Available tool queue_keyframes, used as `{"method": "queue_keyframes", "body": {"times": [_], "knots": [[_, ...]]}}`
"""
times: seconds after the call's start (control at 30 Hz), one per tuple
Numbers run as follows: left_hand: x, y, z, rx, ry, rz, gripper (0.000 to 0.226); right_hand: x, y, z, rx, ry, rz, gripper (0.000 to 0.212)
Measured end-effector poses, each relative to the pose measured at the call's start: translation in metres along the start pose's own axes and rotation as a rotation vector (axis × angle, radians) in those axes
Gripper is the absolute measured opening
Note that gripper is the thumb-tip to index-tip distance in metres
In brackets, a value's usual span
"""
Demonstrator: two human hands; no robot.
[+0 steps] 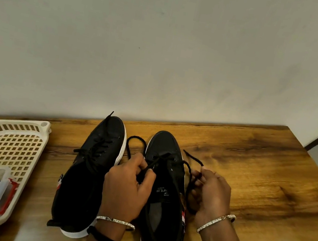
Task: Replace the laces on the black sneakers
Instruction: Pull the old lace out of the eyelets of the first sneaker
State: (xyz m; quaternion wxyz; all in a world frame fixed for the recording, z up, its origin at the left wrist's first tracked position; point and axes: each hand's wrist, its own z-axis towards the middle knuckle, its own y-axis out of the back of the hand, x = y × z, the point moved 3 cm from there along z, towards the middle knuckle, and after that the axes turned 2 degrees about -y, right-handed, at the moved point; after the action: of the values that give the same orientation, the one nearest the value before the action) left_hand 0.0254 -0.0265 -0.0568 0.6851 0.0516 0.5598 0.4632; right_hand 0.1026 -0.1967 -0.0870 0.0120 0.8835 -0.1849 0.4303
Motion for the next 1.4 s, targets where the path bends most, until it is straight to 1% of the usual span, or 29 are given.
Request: {"method": "queue_keyframes", "body": {"times": [0.03, 0.07, 0.1, 0.13, 0.17, 0.2, 0.23, 0.27, 0.3, 0.33, 0.37, 0.4, 0.47, 0.53, 0.63, 0.77, 0.87, 0.93, 1.1, 1.17, 1.23, 1.27, 1.33, 1.37, 1.4], "knots": [[0.000, 0.000, 0.000, -0.002, 0.002, 0.002, 0.024, 0.001, -0.001, -0.001, -0.026, 0.103, -0.067, 0.017], [0.000, 0.000, 0.000, -0.004, 0.004, 0.002, 0.023, 0.005, 0.000, -0.004, -0.087, 0.238, -0.174, 0.025], [-0.001, 0.001, 0.000, -0.006, 0.006, -0.002, 0.021, 0.011, 0.000, -0.010, -0.160, 0.400, -0.312, 0.031], [-0.001, 0.002, 0.000, -0.007, 0.005, -0.013, 0.018, 0.019, -0.001, -0.019, -0.198, 0.561, -0.433, 0.035], [-0.003, 0.003, 0.001, -0.012, 0.004, -0.036, 0.015, 0.025, -0.003, -0.025, -0.160, 0.689, -0.516, 0.033], [-0.005, 0.004, 0.001, -0.019, 0.008, -0.074, 0.016, 0.028, -0.009, -0.032, -0.040, 0.750, -0.564, 0.029], [-0.006, 0.005, 0.001, -0.028, 0.017, -0.116, 0.020, 0.025, -0.014, -0.037, 0.098, 0.743, -0.609, 0.025], [-0.008, 0.006, 0.002, -0.043, 0.017, -0.138, 0.024, 0.021, -0.019, -0.039, 0.199, 0.728, -0.686, 0.025], [-0.009, 0.006, 0.003, -0.063, 0.007, -0.121, 0.024, 0.016, -0.022, -0.041, 0.245, 0.749, -0.807, 0.028], [-0.011, 0.005, 0.004, -0.083, -0.011, -0.075, 0.020, 0.011, -0.024, -0.040, 0.245, 0.801, -0.943, 0.030], [-0.013, 0.004, 0.005, -0.102, -0.026, -0.020, 0.015, 0.008, -0.024, -0.040, 0.227, 0.862, -1.031, 0.030], [-0.013, 0.001, 0.006, -0.108, -0.032, 0.020, 0.010, 0.007, -0.024, -0.040, 0.206, 0.893, -1.039, 0.027], [-0.013, -0.006, 0.007, -0.054, -0.050, 0.061, 0.018, 0.008, -0.020, -0.036, 0.183, 0.870, -0.912, 0.015], [-0.010, -0.015, 0.008, 0.022, -0.087, 0.119, 0.027, 0.007, -0.016, -0.031, 0.170, 0.770, -0.764, 0.009], [-0.008, -0.024, 0.007, 0.045, -0.093, 0.148, 0.028, 0.007, -0.011, -0.027, 0.171, 0.608, -0.601, 0.012], [-0.011, -0.030, 0.009, 0.030, -0.135, 0.216, 0.025, 0.005, -0.010, -0.024, 0.244, 0.488, -0.462, 0.015], [-0.012, -0.030, 0.011, 0.000, -0.157, 0.236, 0.016, 0.002, -0.010, -0.020, 0.283, 0.417, -0.417, 0.015], [-0.015, -0.031, 0.011, -0.009, -0.195, 0.301, 0.011, 0.001, -0.011, -0.020, 0.305, 0.401, -0.408, 0.017], [-0.018, -0.035, 0.010, 0.001, -0.190, 0.473, 0.016, 0.003, -0.009, -0.025, 0.328, 0.418, -0.414, 0.018], [-0.017, -0.036, 0.009, 0.000, -0.189, 0.476, 0.014, 0.003, -0.008, -0.026, 0.315, 0.423, -0.416, 0.018], [-0.015, -0.037, 0.009, -0.002, -0.144, 0.376, 0.009, 0.001, -0.009, -0.026, 0.279, 0.432, -0.414, 0.016], [-0.013, -0.037, 0.010, -0.011, -0.076, 0.265, 0.008, 0.000, -0.009, -0.026, 0.247, 0.440, -0.414, 0.014], [-0.008, -0.035, 0.012, -0.082, 0.127, -0.041, 0.010, -0.001, -0.010, -0.025, 0.178, 0.453, -0.407, 0.012], [-0.006, -0.034, 0.012, -0.120, 0.228, -0.162, 0.008, -0.002, -0.010, -0.026, 0.156, 0.454, -0.400, 0.012], [-0.005, -0.034, 0.012, -0.141, 0.297, -0.228, 0.007, -0.002, -0.011, -0.027, 0.146, 0.455, -0.394, 0.012]]}}
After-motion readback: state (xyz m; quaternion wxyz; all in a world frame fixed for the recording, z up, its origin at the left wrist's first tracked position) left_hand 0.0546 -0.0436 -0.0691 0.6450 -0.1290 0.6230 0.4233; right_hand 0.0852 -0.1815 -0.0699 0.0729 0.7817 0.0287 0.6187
